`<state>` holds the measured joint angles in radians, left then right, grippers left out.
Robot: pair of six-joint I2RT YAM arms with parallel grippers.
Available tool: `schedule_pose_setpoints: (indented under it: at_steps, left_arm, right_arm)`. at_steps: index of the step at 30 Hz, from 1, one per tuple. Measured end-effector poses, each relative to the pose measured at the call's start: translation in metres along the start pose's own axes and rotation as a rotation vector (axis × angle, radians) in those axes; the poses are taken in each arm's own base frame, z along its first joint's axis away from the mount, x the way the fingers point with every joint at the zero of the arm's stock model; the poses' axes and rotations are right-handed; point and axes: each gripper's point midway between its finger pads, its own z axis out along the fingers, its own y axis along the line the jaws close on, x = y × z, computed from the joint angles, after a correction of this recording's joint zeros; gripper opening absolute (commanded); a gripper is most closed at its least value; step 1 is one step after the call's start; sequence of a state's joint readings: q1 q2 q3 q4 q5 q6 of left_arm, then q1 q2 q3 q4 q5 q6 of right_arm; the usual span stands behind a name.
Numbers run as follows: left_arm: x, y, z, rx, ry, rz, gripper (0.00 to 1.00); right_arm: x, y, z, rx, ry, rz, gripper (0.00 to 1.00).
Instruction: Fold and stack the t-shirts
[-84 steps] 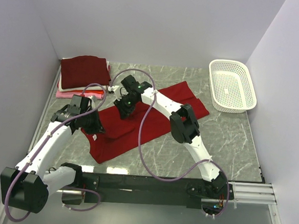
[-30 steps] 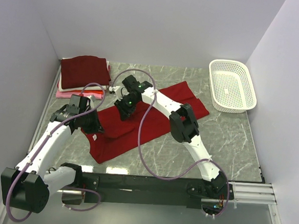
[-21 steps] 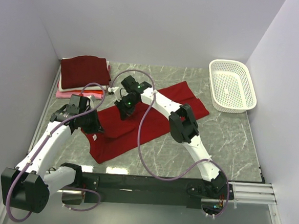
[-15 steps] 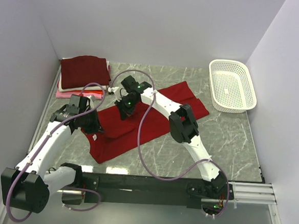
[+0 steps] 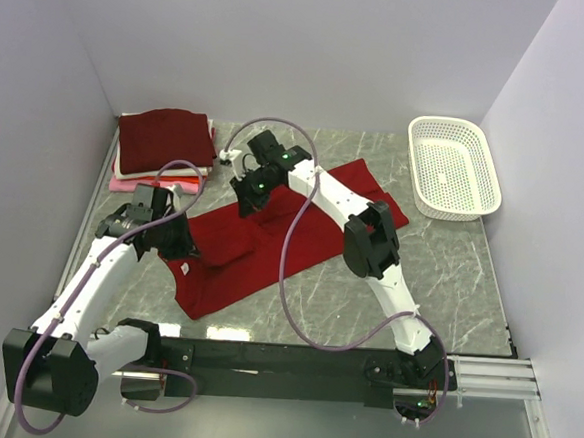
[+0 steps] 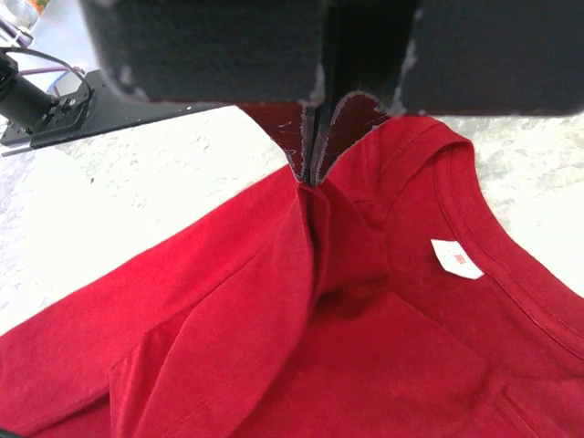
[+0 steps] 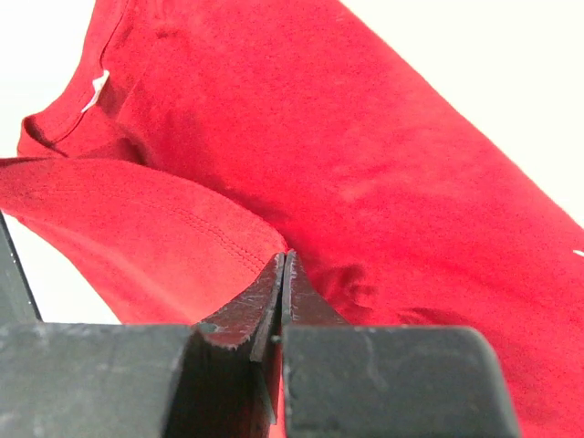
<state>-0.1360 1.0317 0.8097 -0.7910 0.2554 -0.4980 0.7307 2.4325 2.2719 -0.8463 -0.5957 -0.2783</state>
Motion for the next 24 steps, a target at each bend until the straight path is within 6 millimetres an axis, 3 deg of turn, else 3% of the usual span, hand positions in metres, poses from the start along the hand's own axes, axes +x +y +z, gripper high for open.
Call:
schedule_pose_setpoints:
  at_steps: [4,10,15,24]
  left_arm:
    - [-0.012,0.000,-0.003,-0.006,-0.021,-0.006,0.00]
    - [-0.049,-0.006,-0.001,-0.011,-0.060,-0.020,0.00]
    - [-0.074,0.002,0.020,-0.036,-0.044,-0.036,0.00]
    - [-0.098,0.021,0.063,-0.078,0.015,-0.075,0.00]
  right_arm:
    - [-0.002,-0.013,-0.007,0.016,-0.025,0.019,0.00]
    - [0.009,-0.033,-0.010,0.029,-0.035,0.086,0.00]
    - [0.013,-0.040,-0.010,0.037,-0.042,0.115,0.00]
    - [0.018,-0.045,-0.003,0.044,-0.047,0.133,0.00]
